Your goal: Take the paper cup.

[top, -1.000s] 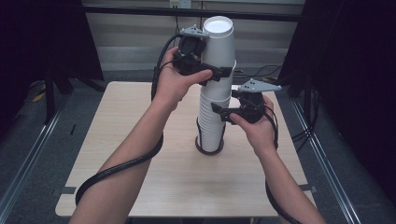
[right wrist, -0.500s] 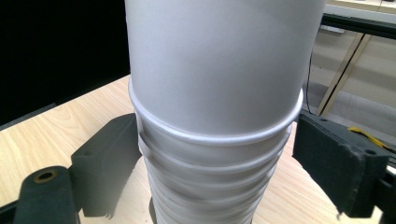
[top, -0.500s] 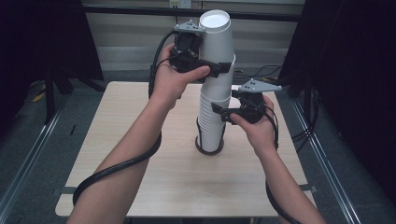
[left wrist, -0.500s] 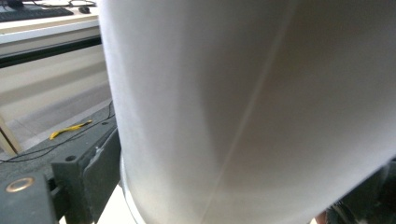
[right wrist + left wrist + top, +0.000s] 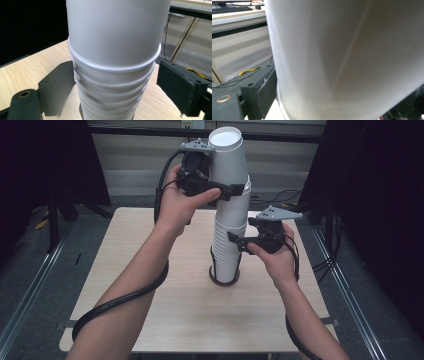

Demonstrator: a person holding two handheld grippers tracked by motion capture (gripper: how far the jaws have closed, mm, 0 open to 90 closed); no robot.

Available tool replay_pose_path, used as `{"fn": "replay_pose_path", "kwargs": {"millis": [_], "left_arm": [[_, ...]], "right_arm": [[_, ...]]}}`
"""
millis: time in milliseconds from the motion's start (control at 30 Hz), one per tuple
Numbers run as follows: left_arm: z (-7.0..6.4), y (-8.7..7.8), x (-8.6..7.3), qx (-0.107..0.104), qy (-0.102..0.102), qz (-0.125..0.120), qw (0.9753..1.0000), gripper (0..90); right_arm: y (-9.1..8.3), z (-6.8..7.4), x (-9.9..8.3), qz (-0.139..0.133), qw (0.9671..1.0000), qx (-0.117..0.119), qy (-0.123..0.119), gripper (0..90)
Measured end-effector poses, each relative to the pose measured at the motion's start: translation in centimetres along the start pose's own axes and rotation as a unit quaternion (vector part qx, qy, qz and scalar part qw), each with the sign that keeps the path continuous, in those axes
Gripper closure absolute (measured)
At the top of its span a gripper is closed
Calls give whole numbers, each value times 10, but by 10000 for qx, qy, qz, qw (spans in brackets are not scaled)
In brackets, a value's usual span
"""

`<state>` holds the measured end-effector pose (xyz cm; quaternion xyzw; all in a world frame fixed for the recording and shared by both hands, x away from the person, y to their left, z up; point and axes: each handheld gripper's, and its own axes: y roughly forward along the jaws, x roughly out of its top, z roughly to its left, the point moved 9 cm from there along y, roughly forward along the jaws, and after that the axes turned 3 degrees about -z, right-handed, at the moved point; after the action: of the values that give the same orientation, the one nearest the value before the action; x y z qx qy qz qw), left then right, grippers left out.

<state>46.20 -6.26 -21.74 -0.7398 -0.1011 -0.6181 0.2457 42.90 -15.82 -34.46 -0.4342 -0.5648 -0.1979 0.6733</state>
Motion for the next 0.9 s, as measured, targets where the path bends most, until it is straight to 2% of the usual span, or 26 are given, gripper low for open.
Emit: {"fn": "replay_pose_path", "kwargs": {"millis": [233, 333, 533, 567, 900], "left_arm": [[1, -15, 0, -70, -2, 7, 10000, 84], [1, -23, -2, -106, 62, 45, 9999, 86], [6, -37, -7, -60, 88, 107, 9999, 90], [8, -43, -11, -71, 92, 145, 9998, 92], [15, -61, -32, -55, 251, 359, 9990, 109]], "right_arm": [[-3, -1, -7, 21, 10000, 27, 33, 142], [-5, -1, -9, 5, 10000, 63, 39, 141], [-8, -1, -16, 22, 9999, 96, 46, 140], [-9, -1, -17, 2, 9999, 115, 72, 140], [-15, 1, -27, 32, 9998, 180, 57, 140]]}}
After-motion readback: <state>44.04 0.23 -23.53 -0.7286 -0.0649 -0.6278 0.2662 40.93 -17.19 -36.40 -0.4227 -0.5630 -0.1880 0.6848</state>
